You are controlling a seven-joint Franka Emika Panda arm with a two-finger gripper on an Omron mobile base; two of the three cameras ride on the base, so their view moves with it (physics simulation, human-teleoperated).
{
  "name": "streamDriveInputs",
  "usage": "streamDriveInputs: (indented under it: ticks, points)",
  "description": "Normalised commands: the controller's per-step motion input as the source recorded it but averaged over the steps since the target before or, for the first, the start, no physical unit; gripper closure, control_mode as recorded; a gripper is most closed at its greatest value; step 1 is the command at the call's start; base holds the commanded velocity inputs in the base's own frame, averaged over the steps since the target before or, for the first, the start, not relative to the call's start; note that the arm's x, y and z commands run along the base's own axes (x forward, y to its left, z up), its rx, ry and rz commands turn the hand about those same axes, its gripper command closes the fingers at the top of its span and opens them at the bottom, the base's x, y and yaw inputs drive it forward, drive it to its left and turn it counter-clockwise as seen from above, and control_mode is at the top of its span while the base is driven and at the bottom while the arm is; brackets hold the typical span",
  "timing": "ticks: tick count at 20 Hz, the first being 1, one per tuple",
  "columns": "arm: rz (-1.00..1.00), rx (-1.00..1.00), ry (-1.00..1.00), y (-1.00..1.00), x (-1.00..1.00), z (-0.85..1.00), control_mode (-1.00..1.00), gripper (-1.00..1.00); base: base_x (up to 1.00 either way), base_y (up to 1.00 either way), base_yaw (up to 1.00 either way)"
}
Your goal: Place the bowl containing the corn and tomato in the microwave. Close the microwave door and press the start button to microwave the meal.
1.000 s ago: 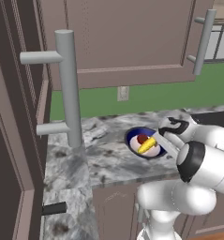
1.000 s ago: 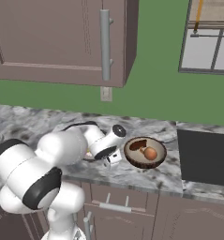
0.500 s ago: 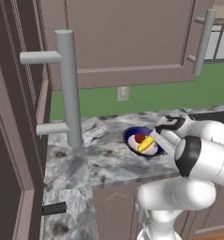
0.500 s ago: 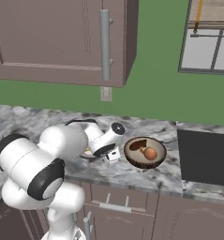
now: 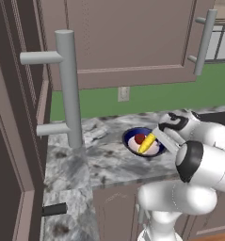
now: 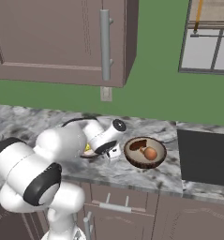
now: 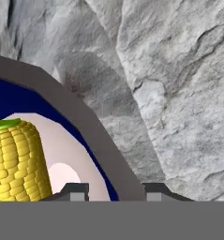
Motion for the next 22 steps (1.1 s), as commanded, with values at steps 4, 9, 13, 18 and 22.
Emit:
streamDriveInputs:
  ticks: [4,9,13,18,22]
  points:
    - [0.01,0.0,-0.06,0.0,-0.3,0.69,-1.0,1.0,0.0,0.0,0.0]
    - [0.0,0.0,-0.06,0.0,-0.43,0.68,-1.0,1.0,0.0,0.0,0.0]
    - [0.01,0.0,-0.01,-0.01,-0.59,0.68,-1.0,1.0,0.0,0.0,0.0]
    - [0.04,-0.01,0.0,-0.02,-0.72,0.64,-1.0,1.0,0.0,0.0,0.0]
    - [0.07,0.03,-0.12,-0.11,-0.81,0.64,-1.0,1.0,0.0,0.0,0.0]
